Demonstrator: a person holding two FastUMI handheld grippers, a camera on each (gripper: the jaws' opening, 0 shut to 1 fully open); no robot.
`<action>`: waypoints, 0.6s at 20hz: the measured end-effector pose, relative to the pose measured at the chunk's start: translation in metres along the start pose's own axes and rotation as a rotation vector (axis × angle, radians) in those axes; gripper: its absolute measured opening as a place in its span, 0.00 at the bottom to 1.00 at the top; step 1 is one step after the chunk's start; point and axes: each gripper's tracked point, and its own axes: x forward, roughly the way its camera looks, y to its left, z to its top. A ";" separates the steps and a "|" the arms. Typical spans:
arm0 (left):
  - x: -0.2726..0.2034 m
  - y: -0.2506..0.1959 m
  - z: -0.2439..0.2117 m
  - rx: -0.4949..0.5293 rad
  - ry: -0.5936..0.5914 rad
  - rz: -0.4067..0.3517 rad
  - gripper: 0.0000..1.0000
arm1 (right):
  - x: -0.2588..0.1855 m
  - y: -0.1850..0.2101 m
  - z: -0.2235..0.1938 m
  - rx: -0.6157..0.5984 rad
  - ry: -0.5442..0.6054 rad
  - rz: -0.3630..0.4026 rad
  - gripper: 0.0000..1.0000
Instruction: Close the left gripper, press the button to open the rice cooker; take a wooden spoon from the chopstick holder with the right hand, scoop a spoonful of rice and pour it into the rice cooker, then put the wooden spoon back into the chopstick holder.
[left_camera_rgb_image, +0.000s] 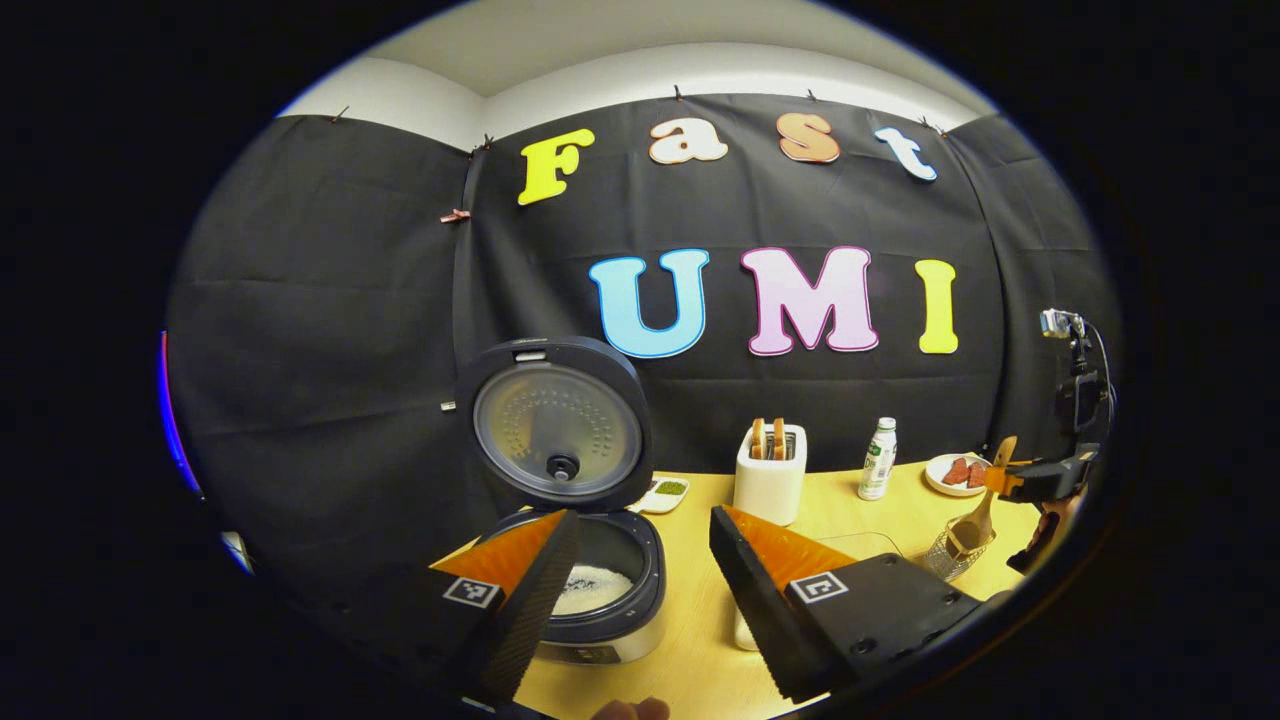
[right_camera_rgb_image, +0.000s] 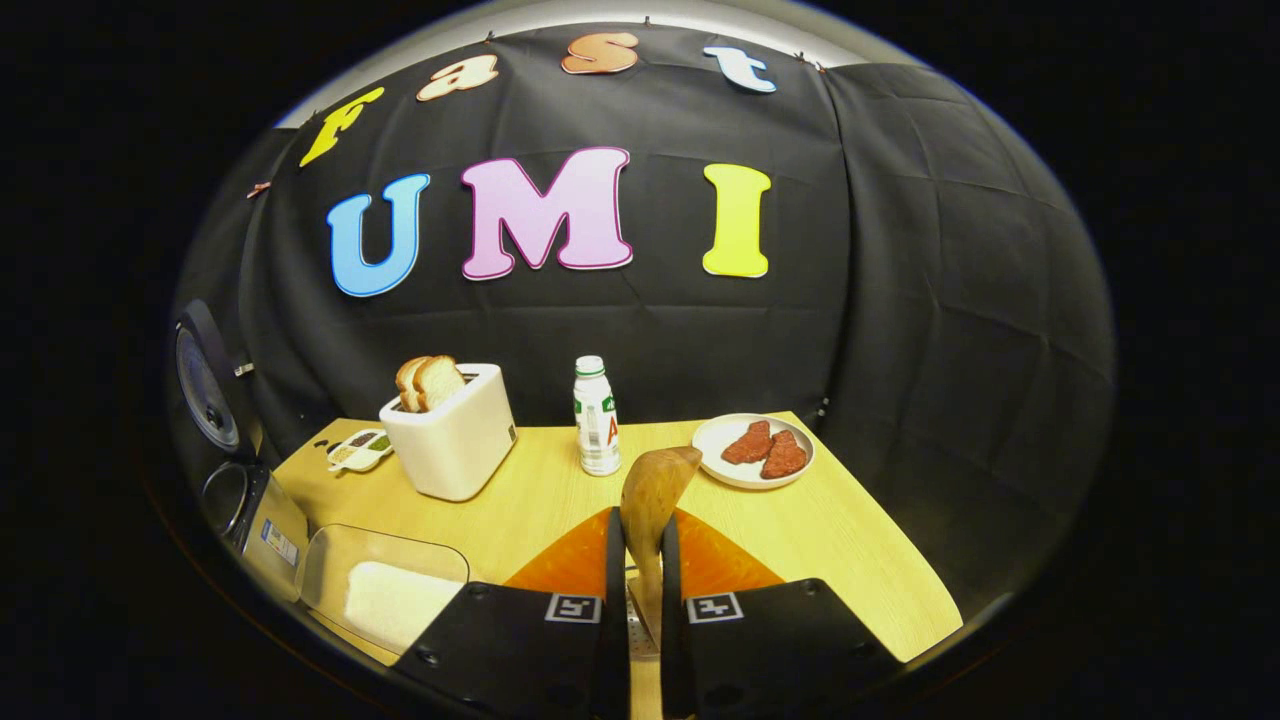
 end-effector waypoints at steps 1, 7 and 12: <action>0.000 0.002 -0.001 0.000 -0.001 0.001 0.90 | 0.001 -0.002 -0.007 0.002 0.019 -0.005 0.17; -0.003 0.007 -0.002 0.001 0.004 0.000 0.90 | -0.006 -0.019 -0.019 0.022 0.046 -0.046 0.25; 0.005 0.010 0.004 0.012 -0.022 -0.017 0.90 | -0.018 -0.039 -0.007 0.049 0.015 -0.111 0.38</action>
